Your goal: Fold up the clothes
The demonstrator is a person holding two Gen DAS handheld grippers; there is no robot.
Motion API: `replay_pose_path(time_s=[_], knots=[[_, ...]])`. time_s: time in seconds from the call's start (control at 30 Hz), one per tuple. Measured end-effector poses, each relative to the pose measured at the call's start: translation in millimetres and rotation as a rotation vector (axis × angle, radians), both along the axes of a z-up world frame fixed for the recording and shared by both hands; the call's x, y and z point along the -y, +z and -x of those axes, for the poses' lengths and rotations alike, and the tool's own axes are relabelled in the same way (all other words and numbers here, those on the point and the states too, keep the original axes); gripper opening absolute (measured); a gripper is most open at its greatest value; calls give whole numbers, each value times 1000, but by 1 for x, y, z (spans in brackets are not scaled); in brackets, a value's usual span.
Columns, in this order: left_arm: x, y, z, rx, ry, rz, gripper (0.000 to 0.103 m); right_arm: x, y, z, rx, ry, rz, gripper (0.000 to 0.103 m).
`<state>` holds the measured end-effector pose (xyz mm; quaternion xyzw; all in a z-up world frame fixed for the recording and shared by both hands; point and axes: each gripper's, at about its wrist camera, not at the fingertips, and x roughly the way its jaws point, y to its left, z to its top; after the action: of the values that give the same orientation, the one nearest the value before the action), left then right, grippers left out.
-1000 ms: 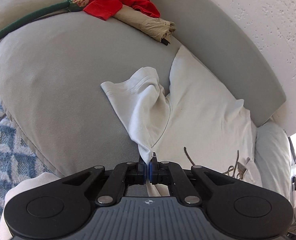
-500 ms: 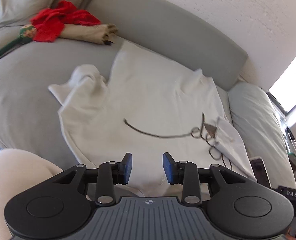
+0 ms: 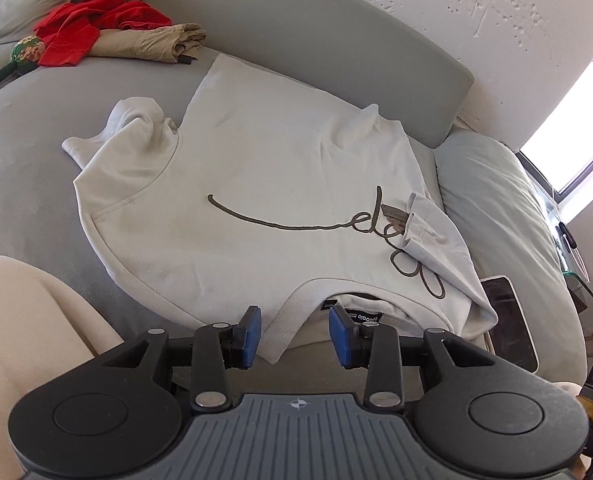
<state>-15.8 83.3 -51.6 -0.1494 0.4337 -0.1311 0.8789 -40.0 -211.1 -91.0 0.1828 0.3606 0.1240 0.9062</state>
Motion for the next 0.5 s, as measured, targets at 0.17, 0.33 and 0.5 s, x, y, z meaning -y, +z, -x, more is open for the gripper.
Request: replay_pose_path(time_s=[0.17,0.33,0.5], knots=[[-3,-2,-5,-49,3,-27,35,15,16,7,-135,-48,-49,10],[5,-7,-6,-60,-35,-93,35,17,11,13,-323,-64,79,25],[22,-4,-15,27,-89,-85,36,7,41,21,-76,-66,122,38]])
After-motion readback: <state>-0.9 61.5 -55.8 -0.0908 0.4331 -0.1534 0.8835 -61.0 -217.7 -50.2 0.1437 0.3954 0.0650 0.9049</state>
